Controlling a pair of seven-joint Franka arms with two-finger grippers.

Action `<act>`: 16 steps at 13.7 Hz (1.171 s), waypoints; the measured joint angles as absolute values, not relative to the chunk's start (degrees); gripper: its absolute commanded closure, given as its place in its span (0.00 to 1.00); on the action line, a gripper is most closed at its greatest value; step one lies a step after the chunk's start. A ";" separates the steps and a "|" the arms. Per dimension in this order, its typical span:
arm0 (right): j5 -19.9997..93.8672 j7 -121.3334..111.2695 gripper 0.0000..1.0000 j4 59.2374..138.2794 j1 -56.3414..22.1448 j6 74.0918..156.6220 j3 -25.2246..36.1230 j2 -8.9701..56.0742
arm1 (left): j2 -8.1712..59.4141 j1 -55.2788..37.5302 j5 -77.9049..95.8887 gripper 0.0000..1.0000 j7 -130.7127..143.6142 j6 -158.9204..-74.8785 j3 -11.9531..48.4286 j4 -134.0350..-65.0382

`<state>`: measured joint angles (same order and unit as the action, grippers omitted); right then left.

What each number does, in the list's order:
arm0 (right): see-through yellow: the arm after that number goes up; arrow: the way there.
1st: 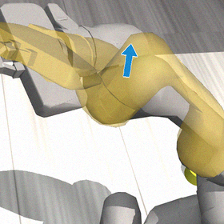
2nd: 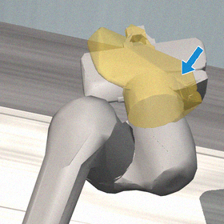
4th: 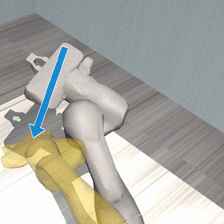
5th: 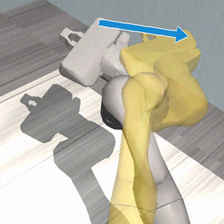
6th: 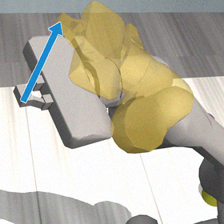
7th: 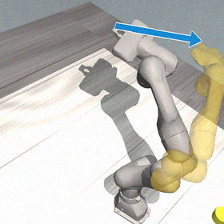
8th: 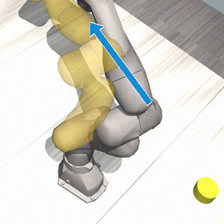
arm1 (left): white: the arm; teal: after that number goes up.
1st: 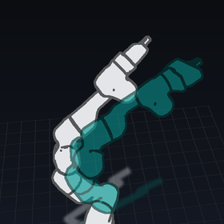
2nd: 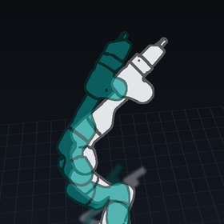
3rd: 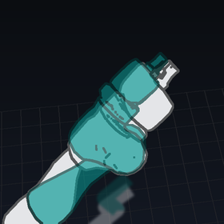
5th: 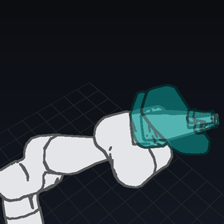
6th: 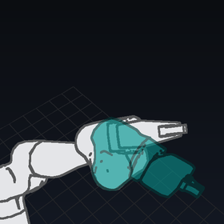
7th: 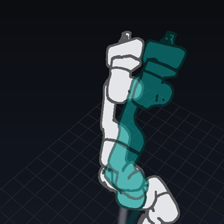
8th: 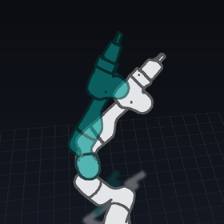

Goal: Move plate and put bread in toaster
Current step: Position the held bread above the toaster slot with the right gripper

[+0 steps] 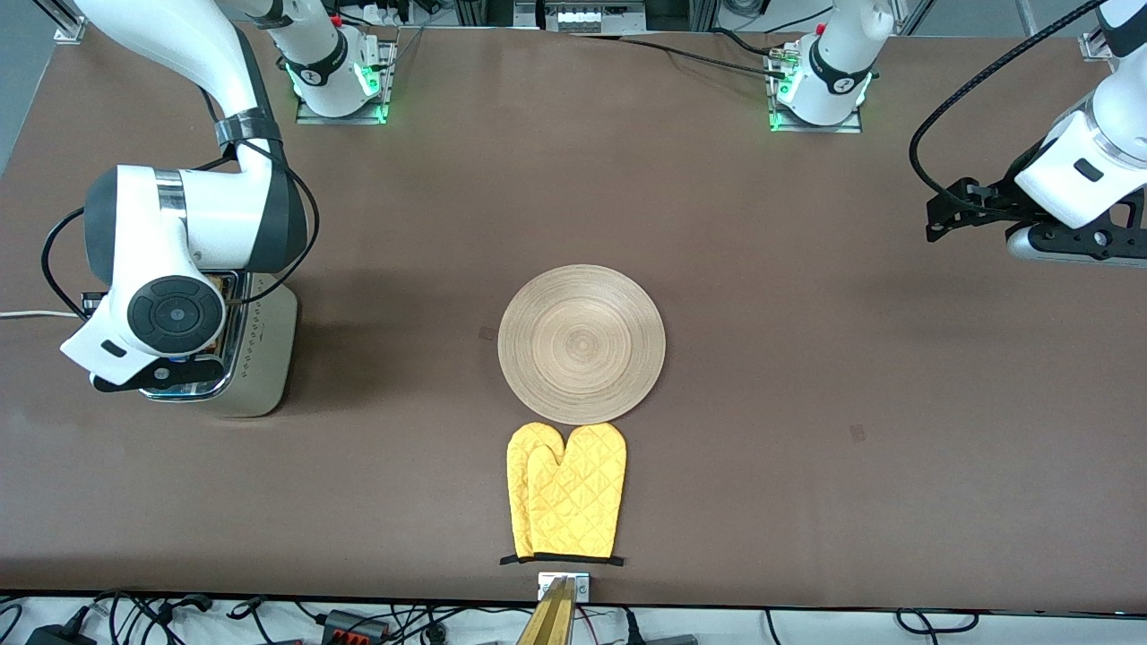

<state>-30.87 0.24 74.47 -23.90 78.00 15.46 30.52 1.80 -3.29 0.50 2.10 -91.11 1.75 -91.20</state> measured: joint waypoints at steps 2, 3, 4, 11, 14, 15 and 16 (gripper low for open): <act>-30.81 0.28 1.00 74.47 -24.03 76.48 15.46 30.37 | 1.80 -3.30 0.50 0.00 2.10 -91.08 1.78 -91.18; -30.80 0.31 1.00 74.47 -24.10 76.03 15.46 30.37 | 1.80 -3.30 0.50 0.00 2.10 -91.05 1.79 -91.18; -30.80 0.33 1.00 74.47 -24.15 75.63 15.46 30.34 | 1.80 -3.30 0.50 0.00 2.10 -90.91 1.81 -91.16; -30.80 0.33 1.00 74.47 -24.08 75.64 15.46 30.22 | 1.80 -3.30 0.50 0.00 2.10 -90.16 1.88 -91.05; -30.80 0.33 1.00 74.49 -23.96 77.60 15.46 30.37 | 1.80 -3.34 0.50 0.00 2.10 -90.15 2.04 -90.97; -30.80 0.33 1.00 74.50 -23.83 78.70 15.46 30.44 | 1.80 -3.36 0.50 0.00 2.10 -90.12 2.37 -90.95; -30.80 0.33 1.00 74.51 -23.67 79.63 15.46 30.51 | 1.80 -3.40 0.50 0.00 2.10 -90.10 2.95 -90.92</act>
<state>-30.80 0.33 74.51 -23.67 79.63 15.46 30.51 1.80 -3.40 0.50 2.10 -90.10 2.95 -90.92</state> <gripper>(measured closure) 0.974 0.000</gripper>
